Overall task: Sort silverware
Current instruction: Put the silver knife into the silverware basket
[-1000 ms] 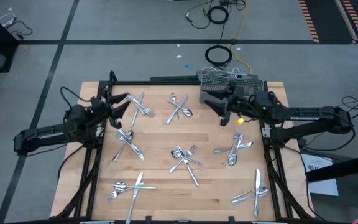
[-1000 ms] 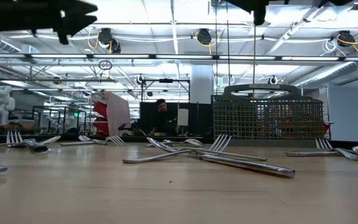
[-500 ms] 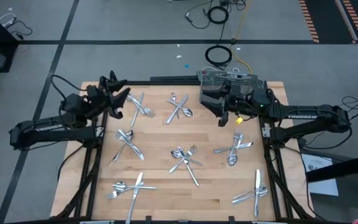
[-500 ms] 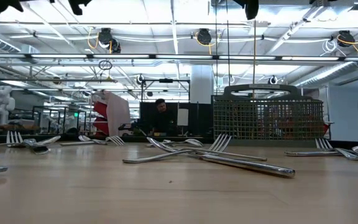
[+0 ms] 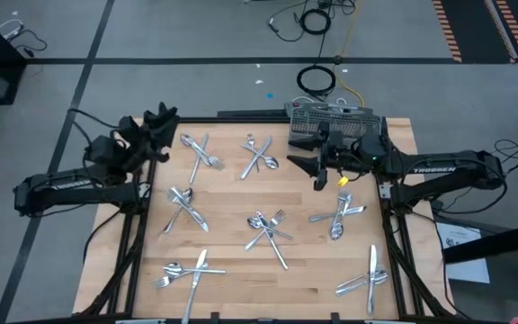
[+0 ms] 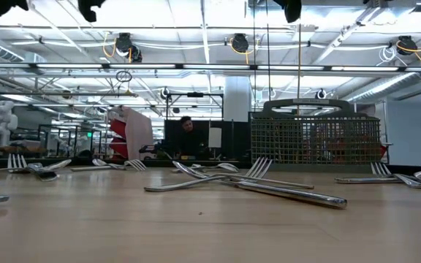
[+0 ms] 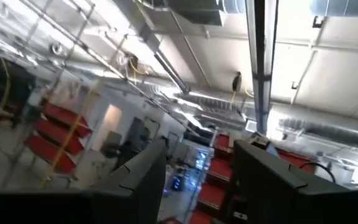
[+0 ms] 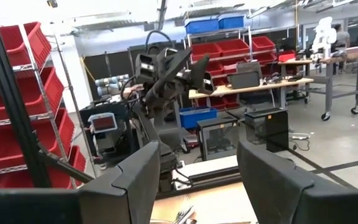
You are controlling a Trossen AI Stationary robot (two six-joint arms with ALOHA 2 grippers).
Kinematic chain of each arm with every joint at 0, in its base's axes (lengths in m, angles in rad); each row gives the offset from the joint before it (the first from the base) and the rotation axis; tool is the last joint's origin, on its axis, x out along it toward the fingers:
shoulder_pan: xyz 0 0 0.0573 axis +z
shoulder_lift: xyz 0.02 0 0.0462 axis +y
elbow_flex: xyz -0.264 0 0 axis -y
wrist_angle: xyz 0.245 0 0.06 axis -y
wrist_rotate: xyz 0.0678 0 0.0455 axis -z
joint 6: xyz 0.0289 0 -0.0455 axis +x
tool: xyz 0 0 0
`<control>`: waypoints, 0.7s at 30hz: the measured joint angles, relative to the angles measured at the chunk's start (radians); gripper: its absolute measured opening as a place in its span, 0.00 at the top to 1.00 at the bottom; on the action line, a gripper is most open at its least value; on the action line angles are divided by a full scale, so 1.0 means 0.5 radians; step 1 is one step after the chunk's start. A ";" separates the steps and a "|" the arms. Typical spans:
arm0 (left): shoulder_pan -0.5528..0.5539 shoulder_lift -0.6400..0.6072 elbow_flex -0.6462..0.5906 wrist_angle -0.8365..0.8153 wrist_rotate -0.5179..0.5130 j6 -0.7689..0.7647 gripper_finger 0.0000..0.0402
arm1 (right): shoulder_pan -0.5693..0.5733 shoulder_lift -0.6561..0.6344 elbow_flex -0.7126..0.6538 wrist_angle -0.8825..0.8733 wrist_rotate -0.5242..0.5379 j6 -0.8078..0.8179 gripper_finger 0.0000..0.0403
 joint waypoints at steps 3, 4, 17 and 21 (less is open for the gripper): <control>0.004 0.107 0.045 -0.117 0.194 -0.056 0.51 | 0.014 0.040 0.000 0.015 0.001 0.001 0.50; 0.002 0.157 0.084 -0.178 0.288 -0.063 0.51 | 0.017 0.054 0.000 0.026 0.001 0.006 0.50; -0.126 0.815 0.993 -1.693 0.440 0.296 0.51 | 0.011 0.139 -0.001 0.280 -0.202 0.176 0.50; -0.164 0.928 1.110 -2.043 0.301 0.246 0.51 | 0.016 0.138 -0.001 0.131 -0.209 0.173 0.50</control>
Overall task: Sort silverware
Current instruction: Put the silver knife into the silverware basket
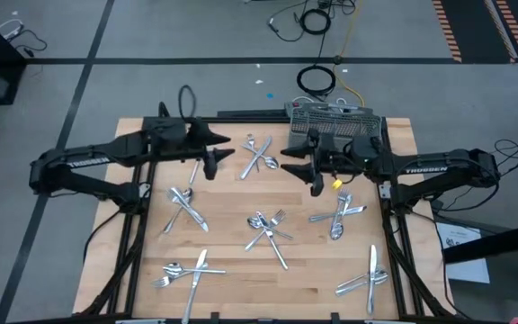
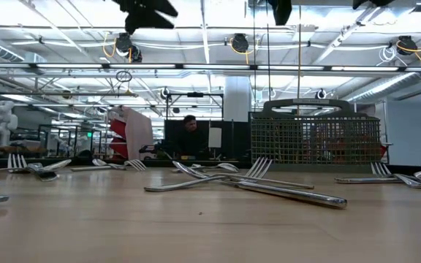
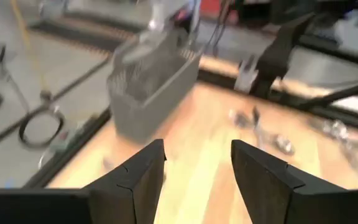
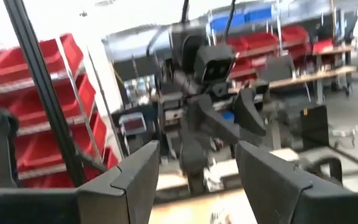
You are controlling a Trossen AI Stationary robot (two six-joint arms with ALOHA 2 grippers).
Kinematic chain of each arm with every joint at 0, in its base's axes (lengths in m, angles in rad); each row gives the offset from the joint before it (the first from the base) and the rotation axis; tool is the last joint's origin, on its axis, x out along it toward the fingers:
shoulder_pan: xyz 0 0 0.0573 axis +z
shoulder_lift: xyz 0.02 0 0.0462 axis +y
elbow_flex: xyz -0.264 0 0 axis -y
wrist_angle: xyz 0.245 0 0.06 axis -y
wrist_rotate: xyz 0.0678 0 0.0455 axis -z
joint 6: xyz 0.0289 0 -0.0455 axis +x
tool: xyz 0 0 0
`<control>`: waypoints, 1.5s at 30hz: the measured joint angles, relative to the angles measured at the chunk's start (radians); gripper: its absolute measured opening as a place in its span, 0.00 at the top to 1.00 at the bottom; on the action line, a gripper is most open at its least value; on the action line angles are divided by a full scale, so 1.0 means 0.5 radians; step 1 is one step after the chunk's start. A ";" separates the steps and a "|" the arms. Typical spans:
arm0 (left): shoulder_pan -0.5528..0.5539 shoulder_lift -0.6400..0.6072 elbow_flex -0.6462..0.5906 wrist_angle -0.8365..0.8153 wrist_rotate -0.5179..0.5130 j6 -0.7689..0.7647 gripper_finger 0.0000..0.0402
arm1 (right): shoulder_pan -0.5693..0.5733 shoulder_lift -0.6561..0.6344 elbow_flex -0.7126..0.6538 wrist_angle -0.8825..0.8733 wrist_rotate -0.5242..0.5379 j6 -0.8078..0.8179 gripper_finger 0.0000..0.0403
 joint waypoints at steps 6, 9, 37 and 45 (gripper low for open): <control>-0.077 0.116 0.002 -0.412 -0.008 -0.317 0.51 | -0.003 0.000 0.000 -0.335 0.007 -0.017 0.50; -0.148 0.174 0.002 -0.694 -0.010 -0.423 0.51 | -0.004 0.000 0.000 -0.457 0.007 -0.061 0.50; -0.771 0.866 0.000 -0.308 -0.056 0.272 0.51 | 0.273 -0.028 0.000 -0.997 0.061 0.631 0.50; -0.764 0.974 0.000 -0.258 -0.041 0.343 0.51 | 0.546 -0.167 -0.001 -1.441 0.428 1.000 0.50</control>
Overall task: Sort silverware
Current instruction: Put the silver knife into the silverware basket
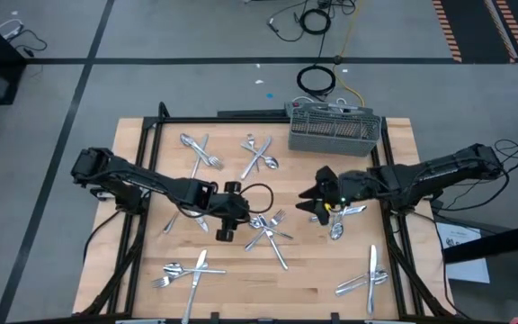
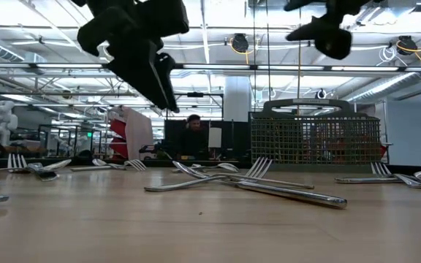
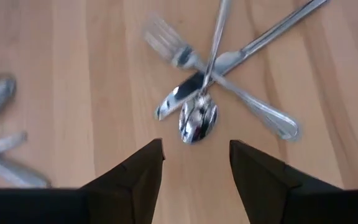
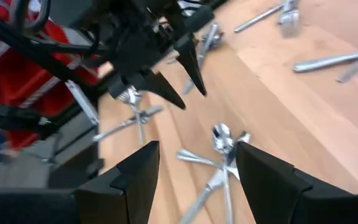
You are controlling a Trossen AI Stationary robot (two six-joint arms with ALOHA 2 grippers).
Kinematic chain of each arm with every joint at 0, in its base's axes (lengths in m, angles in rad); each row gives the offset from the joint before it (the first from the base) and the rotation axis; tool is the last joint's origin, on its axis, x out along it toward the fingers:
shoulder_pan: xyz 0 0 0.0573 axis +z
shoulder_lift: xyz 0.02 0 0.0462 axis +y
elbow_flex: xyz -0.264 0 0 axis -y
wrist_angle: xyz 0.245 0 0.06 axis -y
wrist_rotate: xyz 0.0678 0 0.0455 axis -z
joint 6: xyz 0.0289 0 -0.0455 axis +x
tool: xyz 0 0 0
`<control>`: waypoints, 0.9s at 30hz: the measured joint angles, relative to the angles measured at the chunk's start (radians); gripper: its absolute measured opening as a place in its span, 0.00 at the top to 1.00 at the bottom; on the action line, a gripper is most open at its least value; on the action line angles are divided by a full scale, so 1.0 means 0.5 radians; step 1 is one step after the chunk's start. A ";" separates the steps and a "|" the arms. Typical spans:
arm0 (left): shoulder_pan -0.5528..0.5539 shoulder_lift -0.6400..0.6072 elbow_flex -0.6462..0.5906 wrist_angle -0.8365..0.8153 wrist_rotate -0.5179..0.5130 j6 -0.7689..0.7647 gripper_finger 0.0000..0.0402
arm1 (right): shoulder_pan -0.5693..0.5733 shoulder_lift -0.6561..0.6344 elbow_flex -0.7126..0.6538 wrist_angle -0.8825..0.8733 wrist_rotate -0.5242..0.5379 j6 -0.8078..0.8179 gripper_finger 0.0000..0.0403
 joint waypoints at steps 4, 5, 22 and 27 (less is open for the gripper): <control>0.000 -0.018 -0.001 -0.097 -0.026 -0.443 0.51 | 0.093 -0.049 0.000 -0.127 0.257 -0.033 0.50; 0.000 -0.026 -0.002 -0.125 -0.042 -0.617 0.51 | 0.100 -0.053 0.000 -0.138 0.295 -0.053 0.50; 0.095 -0.053 -0.004 -1.458 -0.070 -2.728 0.51 | 0.100 -0.052 0.000 -0.153 0.296 -0.765 0.50; 0.194 -0.053 -0.093 -1.454 -0.103 -2.699 0.51 | 0.100 -0.052 0.000 -0.141 0.296 -0.650 0.50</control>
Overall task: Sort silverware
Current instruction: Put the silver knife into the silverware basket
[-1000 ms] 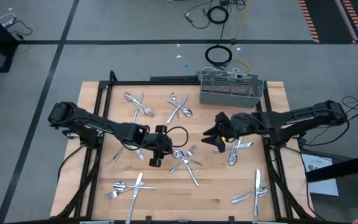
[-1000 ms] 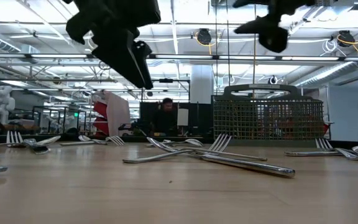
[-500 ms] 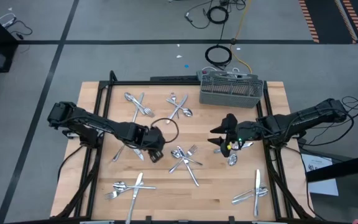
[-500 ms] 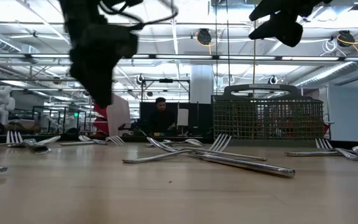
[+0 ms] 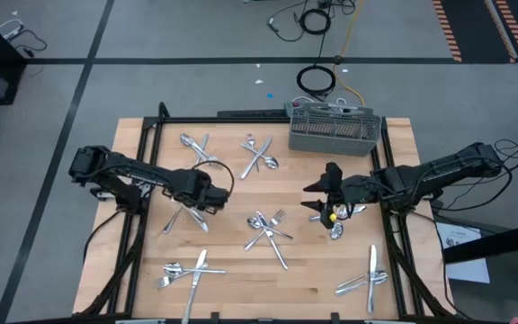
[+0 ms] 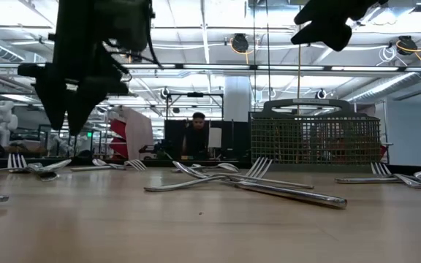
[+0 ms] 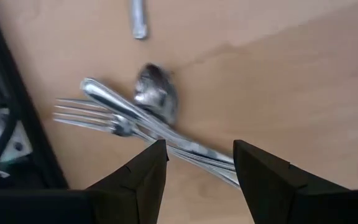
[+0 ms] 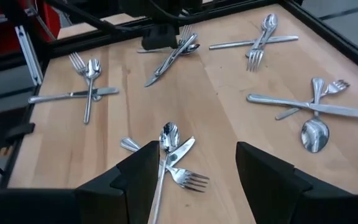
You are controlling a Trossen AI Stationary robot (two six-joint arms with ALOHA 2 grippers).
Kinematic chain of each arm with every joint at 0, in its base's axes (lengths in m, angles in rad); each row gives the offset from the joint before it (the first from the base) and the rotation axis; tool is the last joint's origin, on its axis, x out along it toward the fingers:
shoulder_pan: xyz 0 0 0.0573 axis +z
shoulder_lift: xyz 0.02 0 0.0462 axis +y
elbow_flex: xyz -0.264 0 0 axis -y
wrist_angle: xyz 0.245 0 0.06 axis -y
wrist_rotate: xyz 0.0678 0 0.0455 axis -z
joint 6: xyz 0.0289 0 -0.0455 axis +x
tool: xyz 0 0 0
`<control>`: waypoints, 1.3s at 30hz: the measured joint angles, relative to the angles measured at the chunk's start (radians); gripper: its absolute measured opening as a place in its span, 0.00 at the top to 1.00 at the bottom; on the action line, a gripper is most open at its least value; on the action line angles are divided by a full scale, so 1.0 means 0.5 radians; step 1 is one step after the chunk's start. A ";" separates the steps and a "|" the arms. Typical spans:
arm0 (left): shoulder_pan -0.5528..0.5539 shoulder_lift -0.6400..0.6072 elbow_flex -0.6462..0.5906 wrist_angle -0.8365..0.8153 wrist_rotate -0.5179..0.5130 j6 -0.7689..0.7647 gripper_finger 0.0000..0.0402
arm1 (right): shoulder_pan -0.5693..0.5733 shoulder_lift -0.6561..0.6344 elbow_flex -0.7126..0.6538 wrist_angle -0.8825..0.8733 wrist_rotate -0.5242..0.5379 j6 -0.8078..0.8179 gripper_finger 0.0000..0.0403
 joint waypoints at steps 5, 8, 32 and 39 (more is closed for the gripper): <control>0.069 -0.021 -0.174 0.087 0.032 0.026 0.51 | 0.000 0.001 0.000 0.047 0.004 0.103 0.50; 0.088 -0.055 -0.275 0.232 0.063 -0.063 0.51 | 0.000 0.001 0.000 0.105 0.007 0.107 0.50; 0.010 -0.141 -0.558 0.658 0.147 -0.425 0.51 | -0.011 0.002 0.000 0.214 0.027 0.002 0.50; -0.091 -0.141 -0.534 0.659 0.157 -0.519 0.51 | -0.040 0.001 0.000 0.213 0.025 -0.037 0.50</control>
